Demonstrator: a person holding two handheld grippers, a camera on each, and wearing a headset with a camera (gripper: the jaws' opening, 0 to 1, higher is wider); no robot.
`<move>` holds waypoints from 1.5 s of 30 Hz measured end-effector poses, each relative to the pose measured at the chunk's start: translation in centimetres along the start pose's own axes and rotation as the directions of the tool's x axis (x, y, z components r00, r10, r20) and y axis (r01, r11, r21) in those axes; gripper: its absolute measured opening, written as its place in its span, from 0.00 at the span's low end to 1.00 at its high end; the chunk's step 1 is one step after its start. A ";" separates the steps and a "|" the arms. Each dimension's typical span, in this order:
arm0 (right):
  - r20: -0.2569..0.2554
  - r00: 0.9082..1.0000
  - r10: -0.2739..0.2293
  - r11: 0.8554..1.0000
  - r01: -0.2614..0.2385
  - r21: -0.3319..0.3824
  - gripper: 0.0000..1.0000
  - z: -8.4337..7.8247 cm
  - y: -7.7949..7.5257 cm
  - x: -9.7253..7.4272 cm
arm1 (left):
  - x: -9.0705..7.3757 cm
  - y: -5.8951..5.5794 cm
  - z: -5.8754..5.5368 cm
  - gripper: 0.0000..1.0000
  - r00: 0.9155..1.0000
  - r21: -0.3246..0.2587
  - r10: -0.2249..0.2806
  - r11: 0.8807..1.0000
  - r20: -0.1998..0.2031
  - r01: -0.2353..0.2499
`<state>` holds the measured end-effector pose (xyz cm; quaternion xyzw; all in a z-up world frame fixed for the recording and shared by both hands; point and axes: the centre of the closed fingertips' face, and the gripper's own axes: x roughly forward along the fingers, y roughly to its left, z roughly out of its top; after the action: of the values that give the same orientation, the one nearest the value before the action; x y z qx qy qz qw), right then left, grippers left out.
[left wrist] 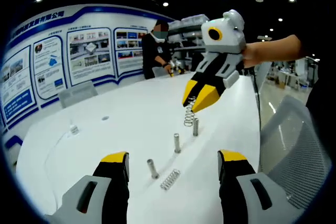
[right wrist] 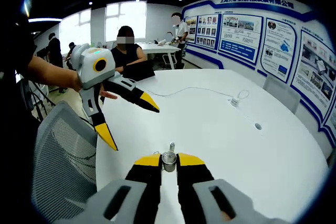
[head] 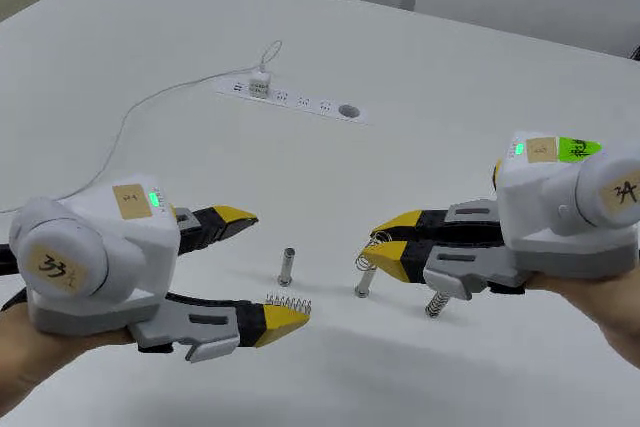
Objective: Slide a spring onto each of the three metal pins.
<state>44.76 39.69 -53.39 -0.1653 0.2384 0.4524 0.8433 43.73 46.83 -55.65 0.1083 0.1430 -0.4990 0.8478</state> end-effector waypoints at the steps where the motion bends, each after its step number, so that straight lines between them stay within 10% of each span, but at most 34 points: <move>1: -0.003 1.000 -0.013 1.000 0.013 -0.001 0.11 -0.1 -0.3 -0.1 | 0.0 0.2 -0.1 0.79 1.000 -0.006 0.007 1.000 -0.001 -0.007; 19: -0.042 0.988 -0.146 0.986 0.149 0.079 0.11 -2.7 -3.9 -0.2 | -1.4 1.5 -2.7 0.96 0.996 -0.053 0.056 0.997 -0.073 -0.060; 45: -0.106 0.988 -0.115 0.978 0.131 0.163 0.11 -5.4 -4.9 3.2 | -3.3 2.8 -5.1 1.00 0.987 -0.118 0.115 0.985 -0.110 -0.128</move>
<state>49.07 36.61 -59.35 -0.1289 0.3059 0.3688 0.8682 44.00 52.53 -59.13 0.0894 0.2106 -0.4302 0.8733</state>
